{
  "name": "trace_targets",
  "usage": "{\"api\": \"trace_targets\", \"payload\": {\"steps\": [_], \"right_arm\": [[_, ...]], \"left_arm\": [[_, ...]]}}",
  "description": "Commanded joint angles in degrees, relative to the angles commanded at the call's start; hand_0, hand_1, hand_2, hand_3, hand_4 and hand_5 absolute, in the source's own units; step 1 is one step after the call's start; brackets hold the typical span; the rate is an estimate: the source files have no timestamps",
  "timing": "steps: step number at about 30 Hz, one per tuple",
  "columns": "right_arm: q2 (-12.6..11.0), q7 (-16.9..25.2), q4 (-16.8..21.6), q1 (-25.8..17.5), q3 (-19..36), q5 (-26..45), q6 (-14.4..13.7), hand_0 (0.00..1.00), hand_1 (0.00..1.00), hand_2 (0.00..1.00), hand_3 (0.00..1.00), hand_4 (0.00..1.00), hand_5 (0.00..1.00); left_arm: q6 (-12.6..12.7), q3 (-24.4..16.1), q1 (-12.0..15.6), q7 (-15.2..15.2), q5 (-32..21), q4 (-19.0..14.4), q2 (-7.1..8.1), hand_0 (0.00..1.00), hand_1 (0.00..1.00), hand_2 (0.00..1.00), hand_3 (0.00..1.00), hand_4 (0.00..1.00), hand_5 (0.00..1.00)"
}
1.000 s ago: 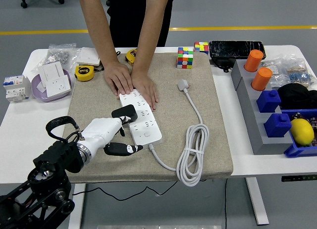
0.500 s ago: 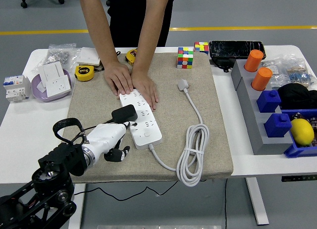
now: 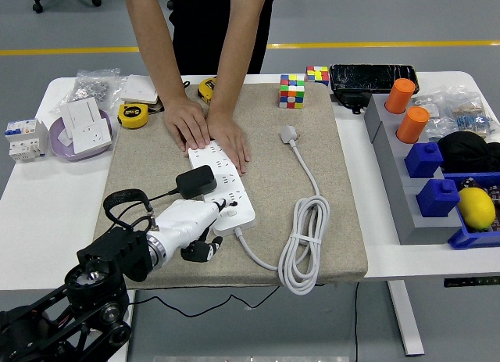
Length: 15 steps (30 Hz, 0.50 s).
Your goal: Pick up the plug,place it near the board,insert it into the board,press the button
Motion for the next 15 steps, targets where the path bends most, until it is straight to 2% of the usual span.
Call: {"api": "trace_targets", "payload": {"steps": [10,15], "right_arm": [[0.02,-0.07,0.00,0.08,0.22,-0.22,0.04,0.870,0.724,0.716,0.706,0.998,0.668],[-0.01,-0.05,0.00,0.03,0.29,-0.18,0.00,0.871,0.724,0.717,0.707,0.998,0.668]], "left_arm": [[0.43,1.09,-0.82,-0.78,0.42,5.57,-0.45,0.158,0.049,0.169,0.940,0.476,0.063],[0.68,1.17,-0.69,-0.91,0.53,6.29,-0.44,0.160,0.049,0.169,0.937,0.474,0.063]]}}
